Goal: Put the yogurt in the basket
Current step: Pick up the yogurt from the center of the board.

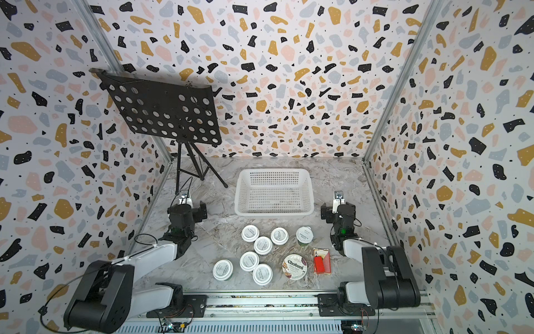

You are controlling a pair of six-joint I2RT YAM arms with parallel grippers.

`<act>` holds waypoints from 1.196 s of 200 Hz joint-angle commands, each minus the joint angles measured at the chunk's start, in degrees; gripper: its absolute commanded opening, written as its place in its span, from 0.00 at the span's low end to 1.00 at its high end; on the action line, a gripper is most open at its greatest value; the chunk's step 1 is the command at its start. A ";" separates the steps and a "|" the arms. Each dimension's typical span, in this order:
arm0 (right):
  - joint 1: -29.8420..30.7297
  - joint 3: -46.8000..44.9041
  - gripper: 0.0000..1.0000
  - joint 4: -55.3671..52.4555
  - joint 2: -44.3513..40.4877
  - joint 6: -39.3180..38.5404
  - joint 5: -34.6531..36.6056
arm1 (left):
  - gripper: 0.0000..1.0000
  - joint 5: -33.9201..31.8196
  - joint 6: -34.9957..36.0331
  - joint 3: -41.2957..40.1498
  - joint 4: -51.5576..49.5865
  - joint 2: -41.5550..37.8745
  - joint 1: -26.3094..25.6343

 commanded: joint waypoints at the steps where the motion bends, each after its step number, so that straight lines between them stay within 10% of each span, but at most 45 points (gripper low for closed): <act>1: 2.28 3.27 1.00 -12.29 -8.36 4.15 3.91 | 1.00 -7.38 1.52 1.86 -8.26 -5.74 -6.24; 102: 10.64 25.70 1.00 -76.41 -21.17 22.61 -14.66 | 1.00 -7.80 -13.86 23.33 -53.65 -19.47 -16.78; 239: 23.19 25.99 0.96 -87.72 -16.26 22.62 -13.77 | 1.00 -3.54 -19.27 30.94 -65.43 -14.49 -16.77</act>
